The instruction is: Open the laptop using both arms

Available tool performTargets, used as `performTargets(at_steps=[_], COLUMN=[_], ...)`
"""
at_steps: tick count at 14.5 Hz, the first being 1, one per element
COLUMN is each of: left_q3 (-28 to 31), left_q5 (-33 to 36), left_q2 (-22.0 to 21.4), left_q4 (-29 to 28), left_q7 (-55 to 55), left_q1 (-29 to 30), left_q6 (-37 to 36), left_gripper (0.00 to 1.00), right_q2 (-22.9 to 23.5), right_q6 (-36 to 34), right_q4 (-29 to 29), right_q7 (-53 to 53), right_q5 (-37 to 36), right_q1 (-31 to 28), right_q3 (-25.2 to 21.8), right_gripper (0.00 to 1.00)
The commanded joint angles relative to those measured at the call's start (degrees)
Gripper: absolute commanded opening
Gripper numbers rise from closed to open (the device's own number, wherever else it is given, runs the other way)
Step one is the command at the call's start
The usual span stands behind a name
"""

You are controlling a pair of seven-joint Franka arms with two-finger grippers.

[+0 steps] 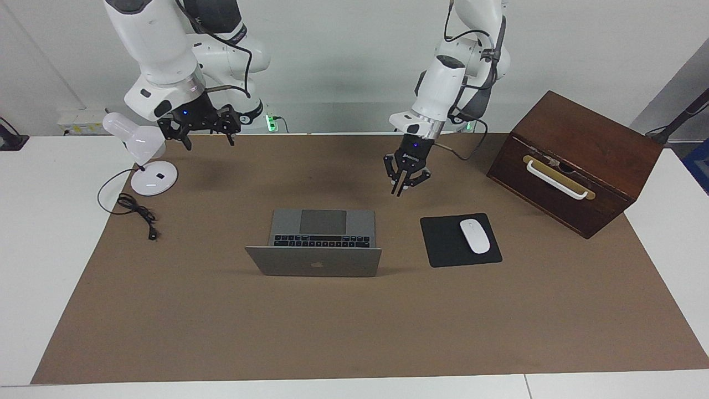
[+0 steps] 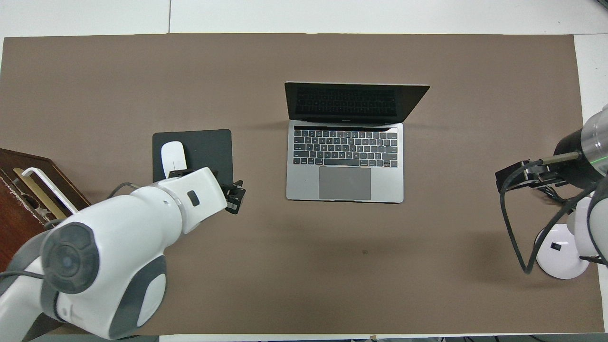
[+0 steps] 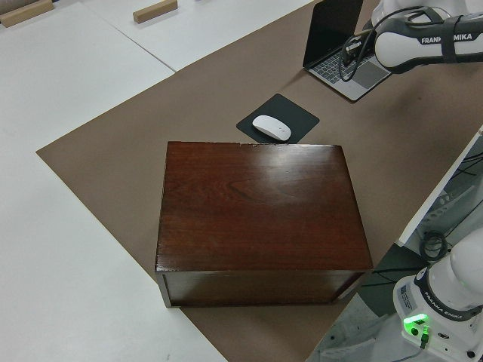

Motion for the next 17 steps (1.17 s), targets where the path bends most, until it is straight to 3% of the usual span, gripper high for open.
performTargets(at_steps=[1,3,5,9,11,17], left_q3=[-0.4,-0.6,-0.4,-0.4,-0.6,-0.4], left_q5=[1.4,1.4,1.4,1.4,1.3,2.3], left_q2=[-0.6,-0.5,-0.5,-0.6,0.9,9.9], left_q4=[5.5,11.2,14.9,17.0,20.8,37.3], left_q7=[0.3,0.3,0.2,-0.3,-0.5,-0.6], left_q1=[3.9,8.1,12.4,25.0,29.9,31.7], left_q6=[-11.1,-22.1,-28.3,-31.6,-32.4,-47.6], left_gripper=[1.00,1.00,1.00,1.00,1.00,1.00], right_q2=[-0.9,-0.3,1.7,4.0,4.0,2.0], right_q6=[2.5,3.8,7.3,9.6,10.1,6.8], right_q4=[-2.2,-3.0,-2.6,-1.6,-1.7,-1.9], right_q7=[0.5,-0.2,0.3,0.3,0.4,4.4], right_q5=[1.8,1.8,1.6,1.6,1.6,1.6], right_q1=[-1.5,-2.5,-3.0,-3.9,-3.9,-2.9], right_q3=[0.1,0.6,0.7,0.1,0.1,-0.5], right_gripper=[1.00,1.00,1.00,1.00,1.00,1.00])
